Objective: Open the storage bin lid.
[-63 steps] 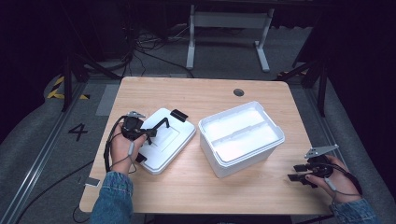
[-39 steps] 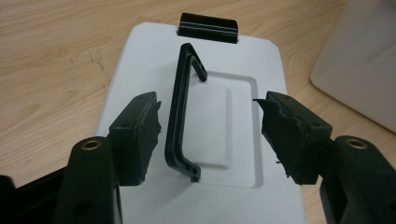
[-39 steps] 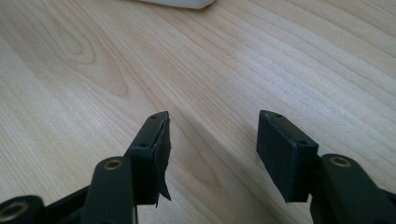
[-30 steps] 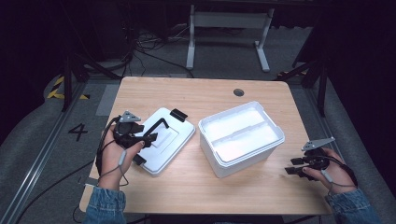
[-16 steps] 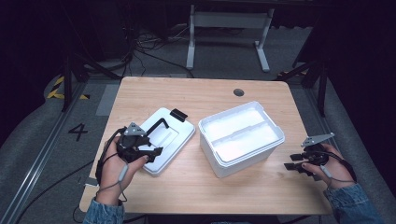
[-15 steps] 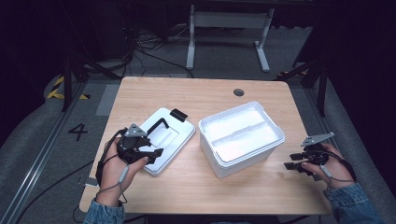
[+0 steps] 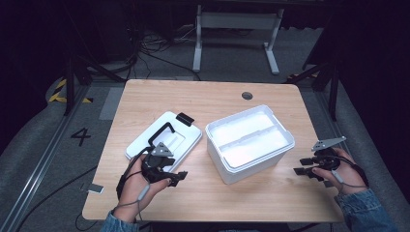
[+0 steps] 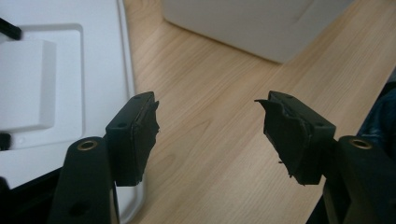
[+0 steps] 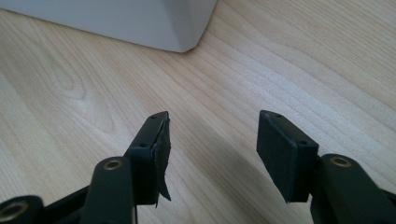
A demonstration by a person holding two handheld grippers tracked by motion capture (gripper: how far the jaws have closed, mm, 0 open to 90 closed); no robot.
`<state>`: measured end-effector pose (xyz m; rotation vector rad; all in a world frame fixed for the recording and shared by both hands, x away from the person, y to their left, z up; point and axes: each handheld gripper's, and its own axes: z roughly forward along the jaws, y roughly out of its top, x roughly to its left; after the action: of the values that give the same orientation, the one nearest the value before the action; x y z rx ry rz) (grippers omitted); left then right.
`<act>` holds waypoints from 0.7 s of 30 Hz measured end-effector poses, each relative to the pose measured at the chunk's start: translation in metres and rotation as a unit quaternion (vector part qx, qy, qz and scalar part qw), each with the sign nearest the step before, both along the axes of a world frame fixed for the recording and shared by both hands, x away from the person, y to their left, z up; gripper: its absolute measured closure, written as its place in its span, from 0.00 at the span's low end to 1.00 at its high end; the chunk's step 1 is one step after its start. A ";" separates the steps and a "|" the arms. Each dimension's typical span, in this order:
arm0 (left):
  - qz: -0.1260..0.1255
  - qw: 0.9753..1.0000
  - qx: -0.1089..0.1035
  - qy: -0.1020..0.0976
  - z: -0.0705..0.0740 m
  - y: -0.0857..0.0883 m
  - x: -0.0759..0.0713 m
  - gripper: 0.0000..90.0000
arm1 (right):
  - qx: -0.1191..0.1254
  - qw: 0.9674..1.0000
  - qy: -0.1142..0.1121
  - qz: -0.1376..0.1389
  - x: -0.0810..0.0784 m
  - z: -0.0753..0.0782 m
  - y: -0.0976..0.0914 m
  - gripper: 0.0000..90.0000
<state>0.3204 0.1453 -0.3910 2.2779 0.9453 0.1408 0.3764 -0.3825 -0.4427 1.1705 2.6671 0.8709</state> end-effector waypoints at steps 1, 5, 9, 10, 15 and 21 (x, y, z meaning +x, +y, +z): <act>-0.003 1.000 0.004 0.003 -0.002 -0.002 0.000 0.40 | 0.001 1.000 0.002 0.000 0.000 0.000 0.000 0.50; -0.016 1.000 0.018 0.009 -0.010 -0.013 0.001 0.39 | 0.000 1.000 0.002 0.001 -0.001 -0.002 -0.001 0.50; -0.030 0.999 0.040 0.012 -0.017 -0.022 0.001 0.38 | 0.001 1.000 0.004 0.000 -0.002 -0.001 -0.001 0.50; -0.034 0.998 0.047 0.013 -0.019 -0.024 0.001 0.38 | 0.002 1.000 0.003 0.000 -0.002 -0.001 -0.001 0.50; -0.055 0.996 0.069 0.021 -0.026 -0.031 0.001 0.37 | 0.003 1.000 0.003 0.001 -0.002 -0.001 -0.001 0.50; -0.072 0.993 0.083 0.034 -0.031 -0.036 0.000 0.37 | 0.001 1.000 0.005 0.003 -0.001 -0.003 -0.001 0.50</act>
<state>0.3206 0.1094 -0.4219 2.5095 0.8271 0.0827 0.3757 -0.3830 -0.4460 1.1699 2.6791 0.8711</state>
